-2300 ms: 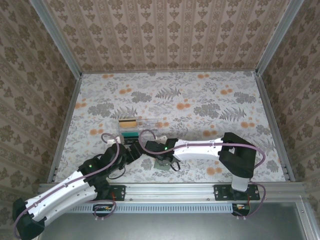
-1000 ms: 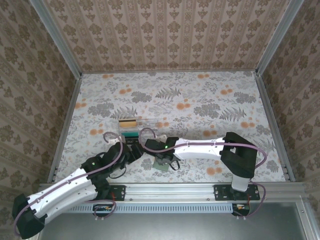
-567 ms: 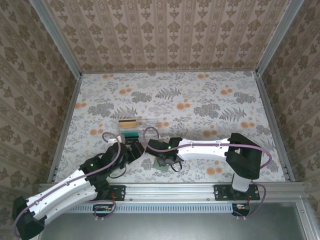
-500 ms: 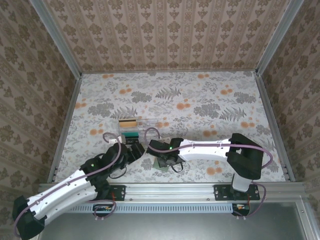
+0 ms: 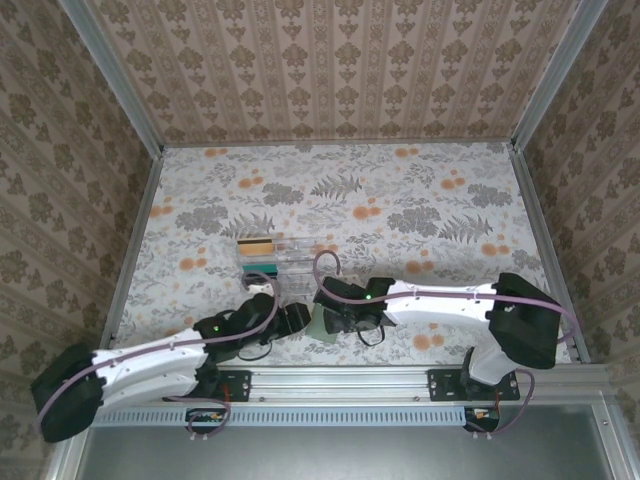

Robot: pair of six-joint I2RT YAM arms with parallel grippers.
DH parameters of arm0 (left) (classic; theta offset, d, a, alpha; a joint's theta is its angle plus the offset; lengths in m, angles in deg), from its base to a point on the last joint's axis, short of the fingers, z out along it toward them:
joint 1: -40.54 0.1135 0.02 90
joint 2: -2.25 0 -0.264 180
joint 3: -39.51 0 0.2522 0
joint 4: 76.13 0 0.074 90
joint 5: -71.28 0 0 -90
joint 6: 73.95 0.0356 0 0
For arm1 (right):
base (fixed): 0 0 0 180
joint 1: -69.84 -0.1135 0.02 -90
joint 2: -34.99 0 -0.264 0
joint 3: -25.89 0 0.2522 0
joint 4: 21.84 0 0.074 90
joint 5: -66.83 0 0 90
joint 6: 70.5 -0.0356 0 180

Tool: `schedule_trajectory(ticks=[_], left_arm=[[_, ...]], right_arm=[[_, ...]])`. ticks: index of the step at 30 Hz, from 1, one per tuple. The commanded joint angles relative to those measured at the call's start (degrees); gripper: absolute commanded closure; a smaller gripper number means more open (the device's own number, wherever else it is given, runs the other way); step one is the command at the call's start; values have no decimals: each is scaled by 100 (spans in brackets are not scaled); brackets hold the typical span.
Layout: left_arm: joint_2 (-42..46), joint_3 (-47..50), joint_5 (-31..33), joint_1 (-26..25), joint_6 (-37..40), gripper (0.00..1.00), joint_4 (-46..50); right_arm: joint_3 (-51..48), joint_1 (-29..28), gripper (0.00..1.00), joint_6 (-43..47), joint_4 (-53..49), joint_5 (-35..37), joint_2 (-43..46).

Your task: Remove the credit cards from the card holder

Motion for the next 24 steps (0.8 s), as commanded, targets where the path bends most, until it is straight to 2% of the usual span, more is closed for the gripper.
schedule_trajectory(ticks=[1,9,17,20,24], left_arm=[[-617,-93,-184,-142,92,39,-1076],[-1893,-536,-488,-456,173,41,-1944],[-1940,-656,-598,-635,340,40,-2338],[-1481,-618,-272,-633,220,39,-1654],[-15,-541,655,-640,-6,36,115]], right_arm=[[-166,62,42,-102,-22,226,359],[-359,189,41,-110,-271,484,809],[-428,270,41,-66,-341,540,1082],[-306,273,44,-83,-372,486,941],[15,193,50,-127,-597,461,454]])
